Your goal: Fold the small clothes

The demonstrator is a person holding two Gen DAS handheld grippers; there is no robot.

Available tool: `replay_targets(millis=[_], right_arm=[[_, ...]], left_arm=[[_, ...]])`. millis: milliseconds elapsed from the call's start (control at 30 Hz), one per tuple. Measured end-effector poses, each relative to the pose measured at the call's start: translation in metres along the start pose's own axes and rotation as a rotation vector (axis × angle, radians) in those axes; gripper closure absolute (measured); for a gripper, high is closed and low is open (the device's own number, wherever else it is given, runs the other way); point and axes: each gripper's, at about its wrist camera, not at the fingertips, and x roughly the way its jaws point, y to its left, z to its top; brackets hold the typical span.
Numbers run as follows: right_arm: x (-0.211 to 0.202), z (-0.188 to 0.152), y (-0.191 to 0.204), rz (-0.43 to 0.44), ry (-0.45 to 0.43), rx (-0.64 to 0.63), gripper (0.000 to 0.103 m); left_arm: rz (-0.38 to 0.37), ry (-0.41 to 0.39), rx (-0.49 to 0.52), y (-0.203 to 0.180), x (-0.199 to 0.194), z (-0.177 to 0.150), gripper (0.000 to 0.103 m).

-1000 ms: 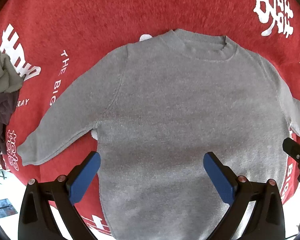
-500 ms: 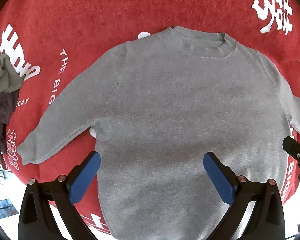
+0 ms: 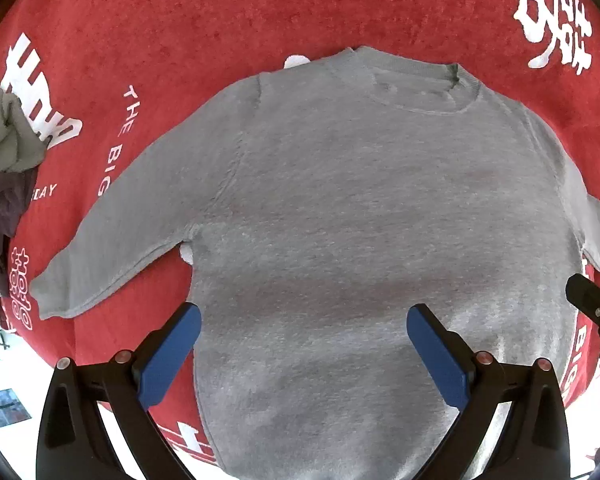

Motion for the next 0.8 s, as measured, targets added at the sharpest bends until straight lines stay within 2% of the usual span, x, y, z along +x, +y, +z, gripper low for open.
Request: replay_targets(millis=[600,800], right_arm=[[0.001,0.003,0.013,0.007,0.004,-0.038,0.0],[0.001,0.006,0.021,-0.015,0.0,-0.066,0.0]], left_arm=[[-0.026,-0.001,-0.019,0.01,0.002,-0.002,0.0],[-0.069,0.005,-0.048,0.014,0.004,-0.001,0.0]])
